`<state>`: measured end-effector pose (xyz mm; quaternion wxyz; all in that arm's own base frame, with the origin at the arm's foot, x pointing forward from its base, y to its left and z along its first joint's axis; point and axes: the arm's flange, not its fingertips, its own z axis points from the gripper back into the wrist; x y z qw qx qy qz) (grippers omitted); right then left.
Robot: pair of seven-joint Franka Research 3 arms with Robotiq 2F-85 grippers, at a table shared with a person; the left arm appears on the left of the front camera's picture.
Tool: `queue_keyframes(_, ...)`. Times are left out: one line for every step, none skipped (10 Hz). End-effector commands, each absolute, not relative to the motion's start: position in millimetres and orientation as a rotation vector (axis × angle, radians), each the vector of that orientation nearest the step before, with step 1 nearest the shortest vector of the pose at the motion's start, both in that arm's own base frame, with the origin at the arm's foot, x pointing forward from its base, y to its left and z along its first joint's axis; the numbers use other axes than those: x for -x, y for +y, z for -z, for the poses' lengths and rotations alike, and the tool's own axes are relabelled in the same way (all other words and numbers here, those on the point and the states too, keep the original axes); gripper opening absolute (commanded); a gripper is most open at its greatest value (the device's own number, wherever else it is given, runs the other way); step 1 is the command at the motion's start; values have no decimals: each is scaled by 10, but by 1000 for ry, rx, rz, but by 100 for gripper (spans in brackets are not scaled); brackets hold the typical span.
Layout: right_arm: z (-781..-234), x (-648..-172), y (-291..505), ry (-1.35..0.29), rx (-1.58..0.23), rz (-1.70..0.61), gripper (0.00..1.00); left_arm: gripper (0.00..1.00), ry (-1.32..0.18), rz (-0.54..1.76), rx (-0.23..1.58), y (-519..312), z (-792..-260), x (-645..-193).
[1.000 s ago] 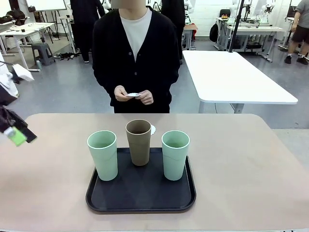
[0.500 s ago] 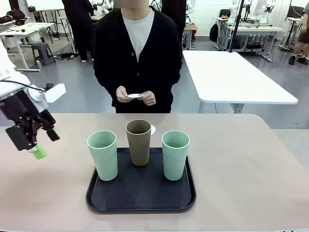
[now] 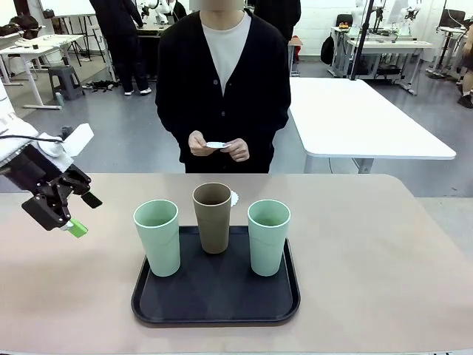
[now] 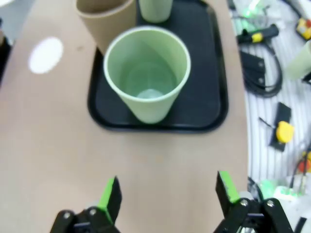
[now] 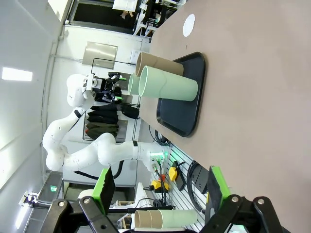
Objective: Place coasters on the table and set cups on them.
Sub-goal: Pick up one Reusable plastic cup and place it on a coaster set by the human.
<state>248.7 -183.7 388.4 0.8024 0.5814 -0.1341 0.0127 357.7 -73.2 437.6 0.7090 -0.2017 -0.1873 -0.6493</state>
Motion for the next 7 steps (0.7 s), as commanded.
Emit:
queue_keyframes(-3890,-2492,-1843,-302,-1254,-33,100,100,-499,1448,501,-776,-4305,-3537)
queue_keyframes(-3890,-2492,-1843,-302,-1254,-33,100,100,-416,1441,448,-732,-4376,-3577)
queue_keyframes(-3890,-2492,-1843,-302,-1254,-33,100,100,-416,1441,448,-732,-4376,-3577)
queue_keyframes(-3890,-2492,-1843,-302,-1254,-33,100,100,-416,1441,448,-732,-4376,-3577)
queue_keyframes(-3890,-2492,-1843,-302,-1254,-33,100,100,-416,1441,448,-732,-4376,-3577)
queue_keyframes(-3890,-2492,-1843,-302,-1254,-33,100,100,-416,1441,448,-732,-4376,-3577)
queue_keyframes(-3890,-2492,-1843,-302,-1254,-33,100,100,-437,1445,463,-741,-4378,-3582)
